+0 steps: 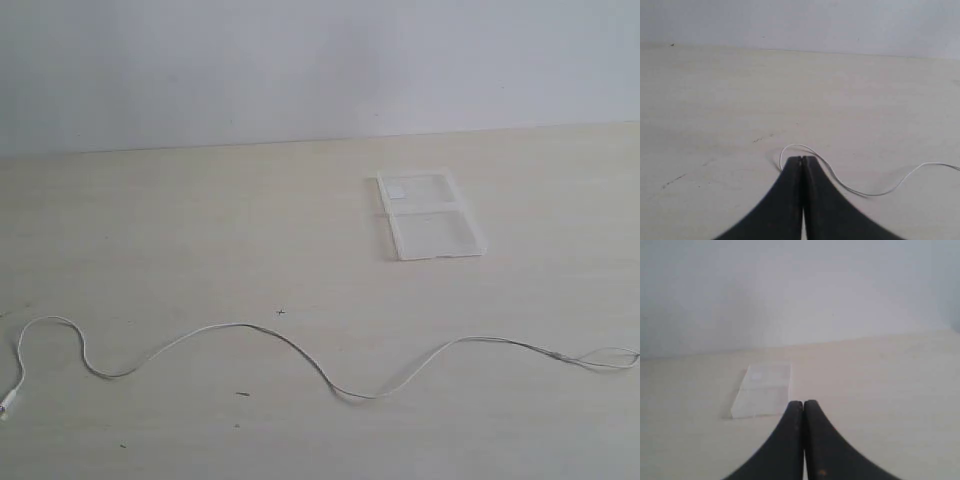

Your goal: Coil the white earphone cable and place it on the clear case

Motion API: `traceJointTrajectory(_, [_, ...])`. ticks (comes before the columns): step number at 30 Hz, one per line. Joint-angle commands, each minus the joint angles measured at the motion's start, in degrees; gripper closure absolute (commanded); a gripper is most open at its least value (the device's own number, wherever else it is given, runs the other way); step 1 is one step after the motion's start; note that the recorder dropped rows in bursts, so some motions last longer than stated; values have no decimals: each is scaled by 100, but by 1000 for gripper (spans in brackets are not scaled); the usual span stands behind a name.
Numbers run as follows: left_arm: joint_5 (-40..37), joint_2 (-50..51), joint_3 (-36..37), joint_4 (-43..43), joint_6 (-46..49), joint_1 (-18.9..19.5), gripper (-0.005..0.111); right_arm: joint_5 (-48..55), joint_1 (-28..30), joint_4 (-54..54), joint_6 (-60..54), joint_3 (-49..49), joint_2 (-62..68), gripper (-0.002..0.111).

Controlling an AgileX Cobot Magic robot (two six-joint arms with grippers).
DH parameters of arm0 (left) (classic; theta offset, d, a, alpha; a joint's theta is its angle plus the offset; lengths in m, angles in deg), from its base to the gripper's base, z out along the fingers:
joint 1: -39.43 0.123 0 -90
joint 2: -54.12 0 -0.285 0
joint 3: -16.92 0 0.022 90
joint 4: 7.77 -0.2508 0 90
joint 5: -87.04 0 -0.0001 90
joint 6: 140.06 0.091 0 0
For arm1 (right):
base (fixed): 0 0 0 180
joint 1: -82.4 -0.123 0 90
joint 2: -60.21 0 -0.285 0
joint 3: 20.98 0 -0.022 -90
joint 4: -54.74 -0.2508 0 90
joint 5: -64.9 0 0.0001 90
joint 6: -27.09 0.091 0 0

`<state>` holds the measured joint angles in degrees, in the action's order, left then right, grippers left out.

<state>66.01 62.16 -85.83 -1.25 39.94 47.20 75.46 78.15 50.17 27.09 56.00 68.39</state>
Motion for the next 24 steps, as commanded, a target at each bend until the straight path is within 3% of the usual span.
traceJointTrajectory(1, [39, -25, -3, 15, 0, 15, 107, -1128, 30, -53, 0, 24, -39, 108])
traceJointTrajectory(4, [39, -25, -3, 15, 0, 15, 107, -1569, 30, -68, 0, 24, -39, 108])
traceJointTrajectory(9, [39, -25, -3, 15, 0, 15, 107, -899, 30, -60, 0, -788, 130, 108])
traceJointTrajectory(18, [39, -25, -3, 15, 0, 15, 107, 535, 30, 38, 0, -2933, 2521, 108])
traceJointTrajectory(24, [39, -25, -3, 15, 0, 15, 107, -273, 30, -28, 30, -3305, 3276, 108])
